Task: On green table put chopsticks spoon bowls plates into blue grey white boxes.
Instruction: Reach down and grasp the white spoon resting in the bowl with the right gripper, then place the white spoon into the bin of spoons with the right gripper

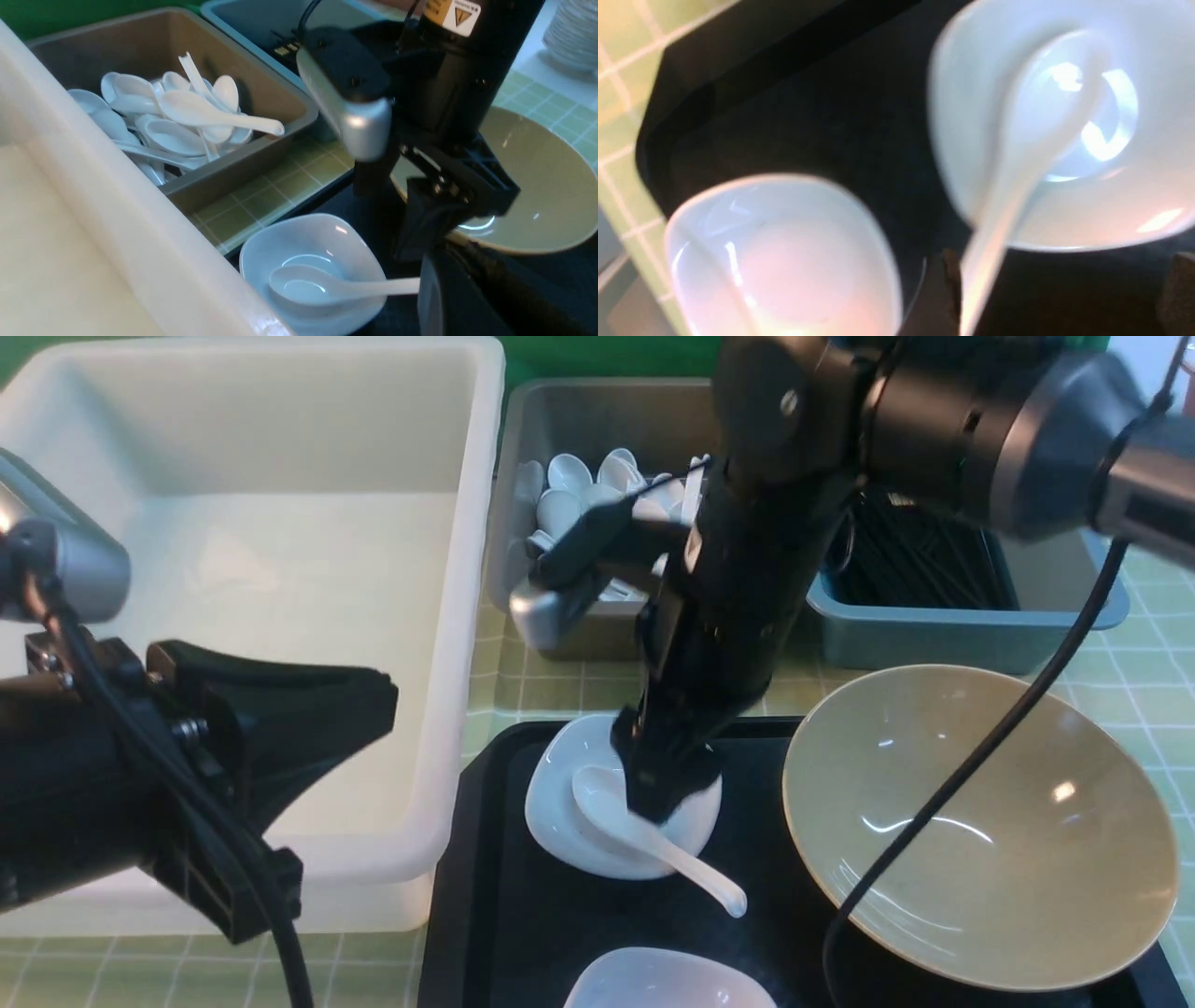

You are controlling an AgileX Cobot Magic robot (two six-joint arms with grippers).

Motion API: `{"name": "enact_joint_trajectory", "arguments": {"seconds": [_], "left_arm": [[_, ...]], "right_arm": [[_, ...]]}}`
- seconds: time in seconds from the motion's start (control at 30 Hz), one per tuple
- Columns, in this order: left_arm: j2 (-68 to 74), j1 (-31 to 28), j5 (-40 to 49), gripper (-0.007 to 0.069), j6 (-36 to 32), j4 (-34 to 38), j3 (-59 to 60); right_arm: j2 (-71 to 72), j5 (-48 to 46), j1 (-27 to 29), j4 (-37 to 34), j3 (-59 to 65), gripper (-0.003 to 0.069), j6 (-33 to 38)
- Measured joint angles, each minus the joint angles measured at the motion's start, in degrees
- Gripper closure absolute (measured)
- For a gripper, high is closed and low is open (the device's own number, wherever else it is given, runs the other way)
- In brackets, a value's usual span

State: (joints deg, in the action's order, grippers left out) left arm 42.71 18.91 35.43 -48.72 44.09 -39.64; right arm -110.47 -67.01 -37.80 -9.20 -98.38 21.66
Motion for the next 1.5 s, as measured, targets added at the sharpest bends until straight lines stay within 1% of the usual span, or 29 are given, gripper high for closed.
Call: {"name": "enact_joint_trajectory", "arguments": {"seconds": [0.2,0.37,0.47,0.53,0.57,0.6,0.63,0.7,0.73,0.8,0.9,0.93,1.03,1.07,1.1,1.2,1.23,1.3,1.37,1.43,1.5], "left_arm": [[0.0,0.0,1.44,0.0626,0.0,-0.54,0.0],[0.0,0.0,1.39,0.0626,0.0,-0.54,0.0],[0.0,0.0,1.39,0.0626,0.0,-0.54,0.0],[0.0,0.0,1.39,0.0626,0.0,-0.54,0.0],[0.0,0.0,1.39,0.0626,0.0,-0.54,0.0],[0.0,0.0,1.39,0.0626,0.0,-0.54,0.0],[0.0,0.0,1.39,0.0626,0.0,-0.54,0.0],[0.0,0.0,1.39,0.0626,0.0,-0.54,0.0],[0.0,0.0,1.39,0.0626,0.0,-0.54,0.0],[0.0,0.0,1.33,0.0626,0.0,-0.54,0.0],[0.0,0.0,0.8,0.0626,0.0,-0.54,0.0],[0.0,0.0,0.69,0.0626,0.0,-0.54,0.0],[0.0,0.0,-0.41,0.0626,0.0,-0.54,0.0],[0.0,0.0,-0.41,0.0626,0.0,-0.54,0.0],[0.0,0.0,-1.26,0.0626,0.0,-0.54,0.0],[0.0,0.0,-3.5,0.0626,0.0,-0.54,0.0],[0.0,0.0,-3.5,0.0626,0.0,-0.54,0.0],[0.58,0.0,-6.49,0.0626,0.0,-0.54,0.0],[1.23,0.0,-8.13,0.0625,0.21,-0.49,0.0],[2.48,0.0,-9.81,0.0624,1.05,-0.49,0.0],[4.46,0.0,-10.85,0.0623,3.0,-0.44,0.0]], "right_arm": [[-0.9,0.13,-0.46,0.28,6.74,0.0077,-2.01],[-3.09,0.39,-0.46,0.27,7.82,0.0081,-2.01],[-5.53,0.48,-0.5,0.21,7.84,0.0115,-2.01],[-6.57,0.15,-0.5,0.1,7.84,0.0197,-2.01],[-6.71,0.15,-0.5,0.16,7.84,0.026,-2.01],[-6.71,0.15,-0.5,0.16,7.84,0.0275,-2.01],[-6.71,0.15,-0.44,0.23,6.98,0.0428,-2.01],[-6.51,0.09,-0.09,0.14,5.69,0.0529,-2.12],[-6.13,0.03,0.23,-0.02,4.56,0.0541,-2.26],[-5.22,0.03,1.28,-0.62,1.96,0.0534,-2.68],[-3.23,0.03,4.97,-1.29,-3.31,0.0534,-4.49],[-3.08,0.03,5.26,-1.29,-4.07,0.0534,-4.63],[-2.46,0.73,10.41,-1.26,-10.12,0.0534,-6.82],[-2.46,0.91,10.97,-1.26,-10.36,0.0534,-7.08],[-2.33,3.8,12.76,-1.13,-11.65,0.0534,-8.01],[-2.65,13.44,15.14,-1.07,-12.47,0.0534,-10.19],[-2.72,14.57,15.23,-1.07,-12.52,0.0534,-10.42],[-4.27,20.29,15.94,-1.14,-12.52,0.0531,-13.43],[-5.46,23.09,16.13,-1.2,-12.52,0.052,-15.34],[-7.06,25.37,16.21,-1.26,-12.52,0.0492,-17.2],[-8.07,26.47,16.45,-1.25,-12.46,0.0421,-18.21]]}}
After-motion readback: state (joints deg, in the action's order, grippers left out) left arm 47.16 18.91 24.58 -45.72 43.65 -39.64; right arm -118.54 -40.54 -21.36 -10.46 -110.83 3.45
